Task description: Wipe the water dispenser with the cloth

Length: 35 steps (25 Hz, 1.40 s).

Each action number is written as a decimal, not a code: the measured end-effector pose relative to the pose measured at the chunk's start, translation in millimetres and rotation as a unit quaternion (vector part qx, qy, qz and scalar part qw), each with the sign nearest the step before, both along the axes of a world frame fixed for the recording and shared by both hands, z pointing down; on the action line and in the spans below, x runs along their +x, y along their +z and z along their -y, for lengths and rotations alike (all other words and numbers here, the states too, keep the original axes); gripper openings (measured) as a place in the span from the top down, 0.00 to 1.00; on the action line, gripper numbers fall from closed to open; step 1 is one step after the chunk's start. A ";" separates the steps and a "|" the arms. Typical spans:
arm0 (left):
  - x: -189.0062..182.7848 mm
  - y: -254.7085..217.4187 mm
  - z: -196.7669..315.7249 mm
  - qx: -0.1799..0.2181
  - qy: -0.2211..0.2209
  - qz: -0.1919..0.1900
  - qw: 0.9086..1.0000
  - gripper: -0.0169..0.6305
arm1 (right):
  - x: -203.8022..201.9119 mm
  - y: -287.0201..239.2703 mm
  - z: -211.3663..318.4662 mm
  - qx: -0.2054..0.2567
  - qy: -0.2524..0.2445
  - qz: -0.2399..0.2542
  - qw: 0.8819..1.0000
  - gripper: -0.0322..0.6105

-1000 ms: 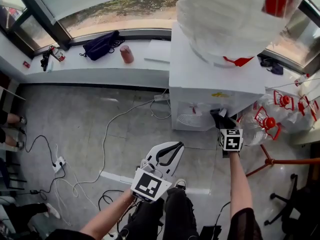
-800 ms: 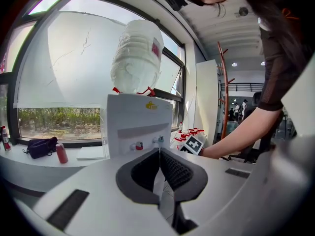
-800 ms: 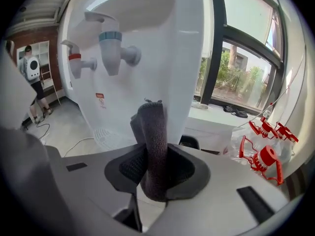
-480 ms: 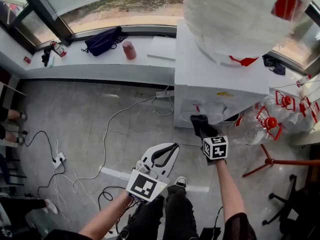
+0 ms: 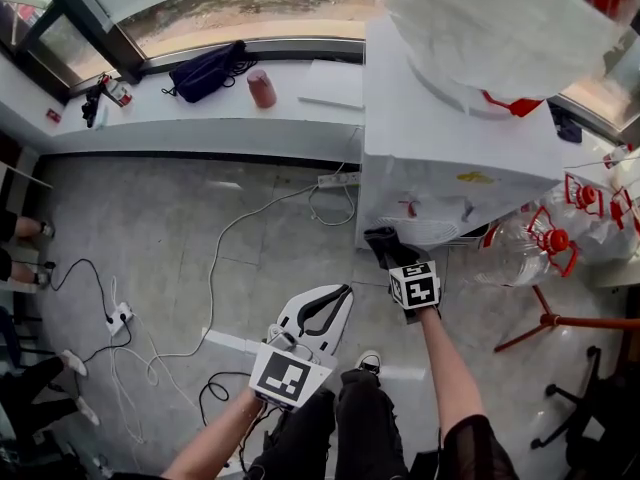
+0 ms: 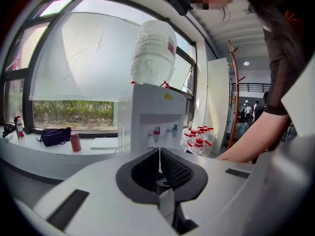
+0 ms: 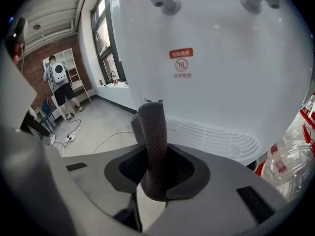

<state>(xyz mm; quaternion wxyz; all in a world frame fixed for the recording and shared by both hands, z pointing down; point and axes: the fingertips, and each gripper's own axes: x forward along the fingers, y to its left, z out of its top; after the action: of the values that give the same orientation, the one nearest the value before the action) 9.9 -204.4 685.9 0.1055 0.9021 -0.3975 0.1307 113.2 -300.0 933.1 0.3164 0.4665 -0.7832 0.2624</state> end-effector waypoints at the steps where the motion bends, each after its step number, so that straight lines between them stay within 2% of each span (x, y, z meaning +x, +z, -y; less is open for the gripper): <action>1: 0.7 2.2 -0.6 -0.002 0.002 0.001 1.000 0.94 | 8.6 3.5 -1.5 -0.002 -0.003 -0.007 1.000 0.78; 7: 10.8 9.4 1.6 -0.007 0.014 0.003 1.000 0.94 | 78.8 14.2 -13.2 -0.010 -0.010 -0.077 0.997 0.78; 14: 29.1 18.4 10.1 -0.003 0.034 0.003 0.999 0.94 | 166.0 17.1 -7.7 -0.010 0.052 -0.115 0.992 0.78; 20: 32.2 23.8 7.4 -0.006 0.048 0.010 0.999 0.94 | 208.4 16.3 -12.4 -0.013 0.105 -0.127 0.986 0.78; 24: 28.7 18.5 5.7 -0.012 0.046 0.006 0.999 0.94 | 218.2 7.2 -17.0 -0.014 0.133 -0.122 0.983 0.78; 28: 20.6 3.0 -1.5 -0.018 0.042 0.005 0.999 0.94 | 208.3 -17.4 -28.1 -0.011 0.142 -0.107 0.984 0.78; 32: 7.3 -27.9 -13.2 -0.022 0.041 0.003 0.999 0.94 | 176.1 -62.1 -51.6 -0.005 0.119 -0.073 0.990 0.78; 35: -6.0 -60.1 -22.9 -0.023 0.035 -0.003 0.999 0.94 | 148.0 -107.3 -72.3 0.007 0.090 -0.065 0.994 0.78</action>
<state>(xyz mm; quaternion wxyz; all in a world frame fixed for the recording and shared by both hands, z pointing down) 3.9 -181.5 625.7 0.1228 0.9132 -0.3621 0.1407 261.1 -227.7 825.8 0.3381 0.5539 -0.7174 0.2534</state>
